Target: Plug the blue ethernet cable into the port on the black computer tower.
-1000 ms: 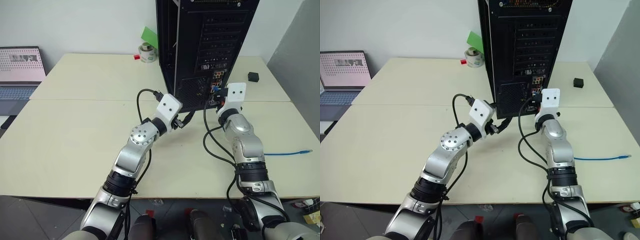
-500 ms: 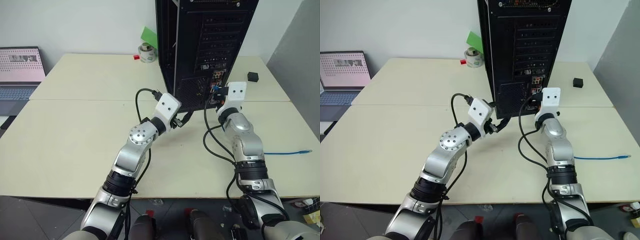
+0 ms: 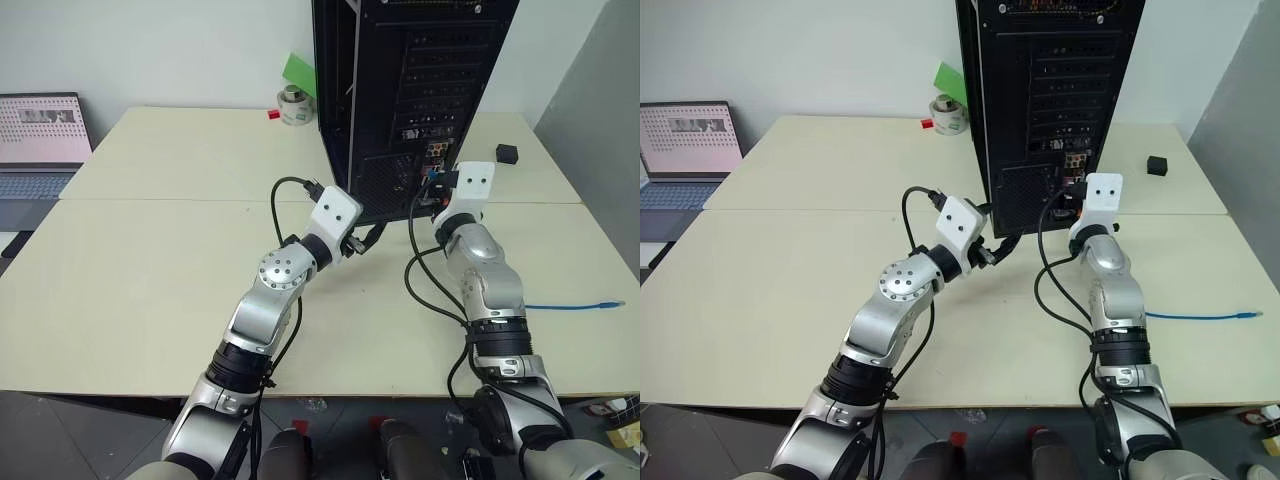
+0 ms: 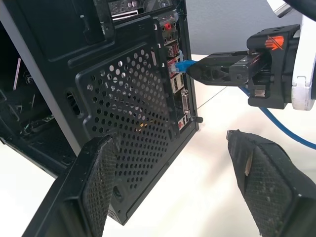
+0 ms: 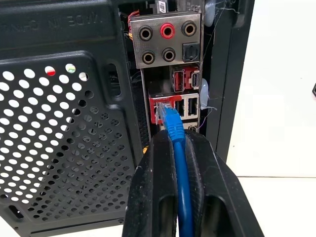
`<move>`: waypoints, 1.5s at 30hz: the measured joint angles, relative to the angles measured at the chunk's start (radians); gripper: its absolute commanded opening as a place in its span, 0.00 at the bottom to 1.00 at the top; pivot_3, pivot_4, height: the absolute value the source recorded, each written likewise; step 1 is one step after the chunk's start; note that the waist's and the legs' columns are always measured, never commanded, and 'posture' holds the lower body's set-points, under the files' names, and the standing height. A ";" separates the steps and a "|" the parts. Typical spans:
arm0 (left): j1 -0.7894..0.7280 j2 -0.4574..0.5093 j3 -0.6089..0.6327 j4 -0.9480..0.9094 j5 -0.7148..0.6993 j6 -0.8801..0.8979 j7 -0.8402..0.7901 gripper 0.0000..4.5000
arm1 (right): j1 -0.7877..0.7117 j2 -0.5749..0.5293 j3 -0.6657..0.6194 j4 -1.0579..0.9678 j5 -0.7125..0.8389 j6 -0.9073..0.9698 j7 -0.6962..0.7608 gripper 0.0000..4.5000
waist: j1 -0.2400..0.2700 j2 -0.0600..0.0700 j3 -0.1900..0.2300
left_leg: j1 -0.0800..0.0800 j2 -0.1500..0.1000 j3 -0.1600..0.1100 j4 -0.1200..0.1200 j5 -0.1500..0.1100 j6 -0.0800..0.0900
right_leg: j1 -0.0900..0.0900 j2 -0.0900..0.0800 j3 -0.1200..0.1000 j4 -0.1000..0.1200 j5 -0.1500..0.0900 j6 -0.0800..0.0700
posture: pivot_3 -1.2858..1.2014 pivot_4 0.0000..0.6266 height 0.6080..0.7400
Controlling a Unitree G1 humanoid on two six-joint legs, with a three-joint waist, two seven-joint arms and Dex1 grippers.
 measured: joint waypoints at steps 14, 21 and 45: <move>0.001 -0.002 0.001 0.000 0.002 0.000 0.000 0.81 | -0.061 0.036 0.018 0.099 -0.039 -0.047 -0.052 0.00 | -0.017 0.000 0.000 | 0.001 0.000 0.001 0.000 0.000 0.000 | 0.000 0.000 0.001 0.001 0.000 0.000 | 0.52 0.24 1.00; 0.002 -0.001 0.001 0.000 0.004 0.001 0.001 0.81 | -0.065 0.034 0.029 0.112 -0.038 -0.058 -0.029 0.08 | -0.024 0.000 0.000 | 0.001 0.001 0.001 0.000 0.000 0.000 | 0.000 0.000 0.001 0.001 0.000 0.000 | 0.52 0.24 1.00; -0.007 0.156 0.084 -0.038 -0.078 0.195 -0.136 0.82 | 0.221 -0.390 0.002 -0.353 0.205 0.183 0.560 0.99 | -0.013 0.000 0.000 | -0.003 0.000 -0.001 -0.001 0.000 0.000 | -0.003 0.000 -0.001 -0.001 0.000 0.000 | 0.52 0.24 1.00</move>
